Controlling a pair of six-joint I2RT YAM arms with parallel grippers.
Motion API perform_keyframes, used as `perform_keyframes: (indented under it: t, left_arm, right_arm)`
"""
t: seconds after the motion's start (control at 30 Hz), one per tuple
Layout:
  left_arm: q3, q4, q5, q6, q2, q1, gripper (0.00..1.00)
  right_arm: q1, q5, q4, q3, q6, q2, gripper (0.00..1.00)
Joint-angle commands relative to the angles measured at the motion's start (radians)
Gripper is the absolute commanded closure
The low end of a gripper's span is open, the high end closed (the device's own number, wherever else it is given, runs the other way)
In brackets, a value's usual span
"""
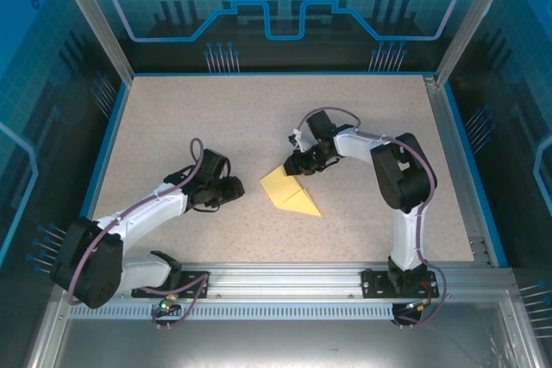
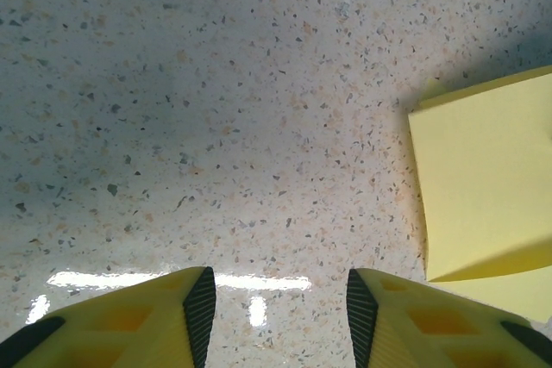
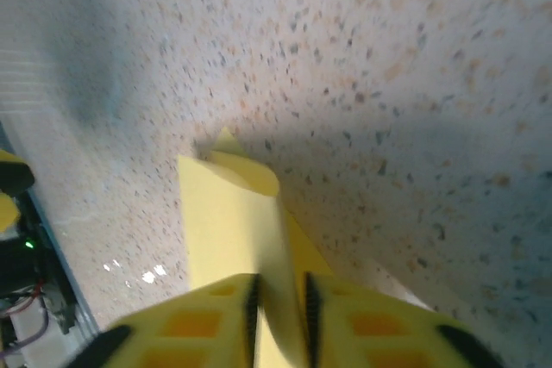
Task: Fold a paper plane with a square sheet of paper (pick it up from the middle)
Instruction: Rotate the paper at the center of the table.
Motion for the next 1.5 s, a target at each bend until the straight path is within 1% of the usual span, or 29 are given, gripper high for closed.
perform_keyframes:
  t: [0.0, 0.07, 0.13, 0.37, 0.4, 0.47, 0.5, 0.53, 0.6, 0.63, 0.67, 0.8, 0.83, 0.87, 0.9, 0.93, 1.0, 1.07, 1.17, 1.27, 1.47]
  left_arm:
    - [0.031, -0.008, 0.021, 0.035, 0.015, 0.008, 0.53]
    - [0.031, -0.004, 0.023, 0.036, 0.019, 0.008, 0.53]
    - [0.033, -0.003, 0.026, 0.034, 0.023, 0.008, 0.53]
    - [0.041, 0.012, 0.048, 0.037, 0.042, 0.008, 0.53]
    - [0.044, 0.014, 0.053, 0.037, 0.045, 0.009, 0.53]
    - [0.047, 0.019, 0.059, 0.040, 0.052, 0.008, 0.53]
    - [0.050, 0.021, 0.062, 0.042, 0.056, 0.008, 0.53]
    - [0.052, 0.022, 0.066, 0.045, 0.060, 0.008, 0.53]
    - [0.060, 0.019, 0.073, 0.052, 0.067, 0.008, 0.53]
    - [0.062, 0.022, 0.079, 0.055, 0.070, 0.007, 0.53]
    - [0.063, 0.021, 0.084, 0.057, 0.072, 0.008, 0.53]
    - [0.069, 0.030, 0.109, 0.057, 0.082, 0.008, 0.53]
    - [0.069, 0.039, 0.118, 0.052, 0.085, 0.008, 0.52]
    - [0.066, 0.051, 0.128, 0.045, 0.090, 0.007, 0.52]
    - [0.062, 0.069, 0.143, 0.036, 0.097, 0.008, 0.52]
    - [0.062, 0.087, 0.162, 0.026, 0.108, 0.009, 0.52]
    - [0.067, 0.119, 0.195, 0.010, 0.134, 0.008, 0.52]
    - [0.071, 0.151, 0.226, -0.010, 0.160, 0.008, 0.52]
    - [0.086, 0.187, 0.267, -0.032, 0.202, 0.007, 0.52]
    - [0.101, 0.209, 0.297, -0.048, 0.241, 0.007, 0.51]
    - [0.132, 0.233, 0.340, -0.070, 0.304, 0.003, 0.50]
  right_arm:
    - [-0.027, -0.083, 0.071, -0.034, 0.031, -0.003, 0.87]
    - [-0.034, -0.085, 0.120, -0.063, 0.059, -0.017, 0.93]
    - [-0.048, -0.080, 0.174, -0.097, 0.099, -0.032, 0.94]
    - [-0.092, -0.055, 0.454, -0.254, 0.294, -0.106, 0.94]
    - [-0.094, -0.041, 0.483, -0.280, 0.318, -0.118, 0.92]
    - [-0.096, -0.007, 0.492, -0.304, 0.335, -0.133, 0.92]
    - [-0.098, 0.012, 0.494, -0.317, 0.339, -0.142, 0.88]
    - [-0.103, 0.027, 0.490, -0.327, 0.343, -0.149, 0.80]
    - [-0.116, 0.057, 0.439, -0.332, 0.332, -0.169, 0.71]
    - [-0.124, 0.067, 0.412, -0.333, 0.319, -0.185, 0.64]
    - [-0.133, 0.073, 0.391, -0.334, 0.309, -0.206, 0.60]
    - [-0.163, 0.126, 0.256, -0.351, 0.244, -0.341, 0.55]
    - [-0.161, 0.133, 0.230, -0.362, 0.226, -0.388, 0.57]
    - [-0.155, 0.124, 0.223, -0.375, 0.219, -0.417, 0.61]
    - [-0.139, 0.103, 0.225, -0.389, 0.215, -0.445, 0.70]
    - [-0.123, 0.088, 0.216, -0.400, 0.212, -0.465, 0.76]
    - [-0.074, 0.086, 0.185, -0.405, 0.203, -0.492, 0.83]
    - [-0.031, 0.092, 0.190, -0.455, 0.220, -0.513, 0.88]
    - [0.031, 0.096, 0.225, -0.510, 0.249, -0.533, 0.90]
    - [0.066, 0.091, 0.252, -0.533, 0.262, -0.518, 0.90]
    - [0.071, 0.095, 0.274, -0.523, 0.250, -0.445, 0.90]
